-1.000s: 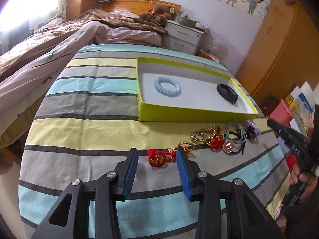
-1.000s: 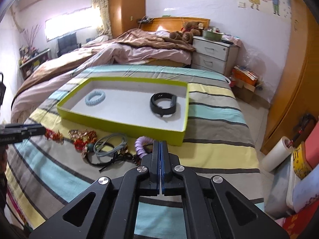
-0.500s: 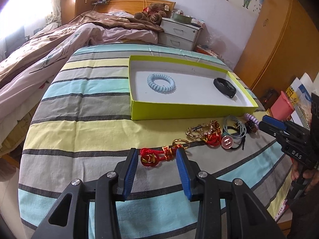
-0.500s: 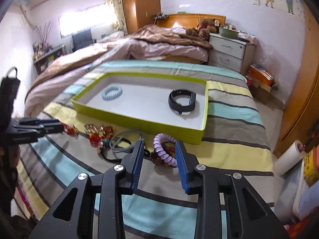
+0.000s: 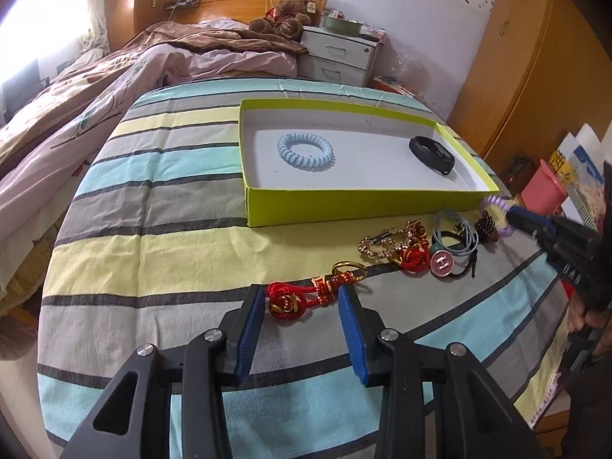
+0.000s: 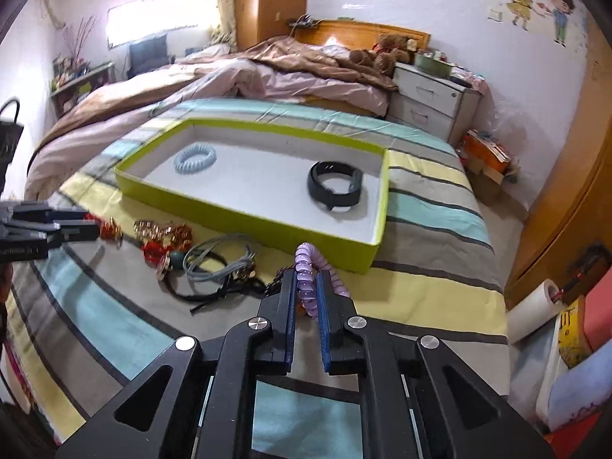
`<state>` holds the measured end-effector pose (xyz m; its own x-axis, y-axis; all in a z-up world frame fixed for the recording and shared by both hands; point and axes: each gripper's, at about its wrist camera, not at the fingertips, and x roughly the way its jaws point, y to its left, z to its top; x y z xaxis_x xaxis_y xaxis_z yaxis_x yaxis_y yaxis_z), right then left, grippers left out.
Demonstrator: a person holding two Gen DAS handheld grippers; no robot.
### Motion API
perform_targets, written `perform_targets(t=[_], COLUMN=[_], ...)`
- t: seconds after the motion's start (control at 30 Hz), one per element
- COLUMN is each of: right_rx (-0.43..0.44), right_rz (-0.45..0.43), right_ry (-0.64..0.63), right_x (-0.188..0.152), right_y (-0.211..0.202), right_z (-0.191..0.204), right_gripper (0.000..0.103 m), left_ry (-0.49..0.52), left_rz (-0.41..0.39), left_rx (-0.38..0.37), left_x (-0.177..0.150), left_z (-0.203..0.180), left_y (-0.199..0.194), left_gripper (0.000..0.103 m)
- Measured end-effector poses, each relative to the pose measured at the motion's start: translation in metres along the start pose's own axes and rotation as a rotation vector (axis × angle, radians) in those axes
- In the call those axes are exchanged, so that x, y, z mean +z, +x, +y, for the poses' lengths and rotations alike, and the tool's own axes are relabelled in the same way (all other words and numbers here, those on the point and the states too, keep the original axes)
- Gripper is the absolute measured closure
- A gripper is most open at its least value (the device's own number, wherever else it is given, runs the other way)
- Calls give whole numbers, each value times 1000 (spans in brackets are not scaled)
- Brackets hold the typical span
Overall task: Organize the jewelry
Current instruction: 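Grasp the purple hair tie with right gripper while left grasps the red tassel keychain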
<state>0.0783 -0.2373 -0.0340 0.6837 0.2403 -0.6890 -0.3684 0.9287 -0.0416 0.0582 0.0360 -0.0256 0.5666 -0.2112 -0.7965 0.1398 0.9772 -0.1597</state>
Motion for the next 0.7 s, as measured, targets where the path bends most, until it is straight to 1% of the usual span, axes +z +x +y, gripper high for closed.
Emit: perform_targets(t=[0.07,0.13,0.23,0.3,0.33,0.37,0.5,0.63,0.67,0.7], right_rx=[-11,-39,-58,-69,-67,-66,-57,-41,-38,-36], right_rz=[-28,-53,-100,-117,-124,-127,-135,-138,-136,-135], right_ry=[37,78,138,155,158,161,169,178,178,179], right_x=[1,3,4,5,5,6,6,5,4,4], right_y=[-6,-11,-22,-29,-32,-33,-37,-35,-36,-35], right_z=[-7,-15,-27,-30,-30,-31,-32,-31,-30,-29], right_gripper=[94,94,94,94,94,94,94,94,94,93], left_ry=[36,68,85,98,121,134,140,113,115,116], left_rz=[16,27,27,22,20,19,24,23,23,25], left_rx=[13,23,41,94,130,148,127,75,74,73], left_x=[0,-1,0,2,3,4,4,2,2,1], left_z=[-3,-6,-9,-10,-12,-13,-12,-7,-7,-8], left_y=[3,6,7,9,11,11,14,13,13,12], left_gripper=[63,56,55,55,55,55,55,55,56,61])
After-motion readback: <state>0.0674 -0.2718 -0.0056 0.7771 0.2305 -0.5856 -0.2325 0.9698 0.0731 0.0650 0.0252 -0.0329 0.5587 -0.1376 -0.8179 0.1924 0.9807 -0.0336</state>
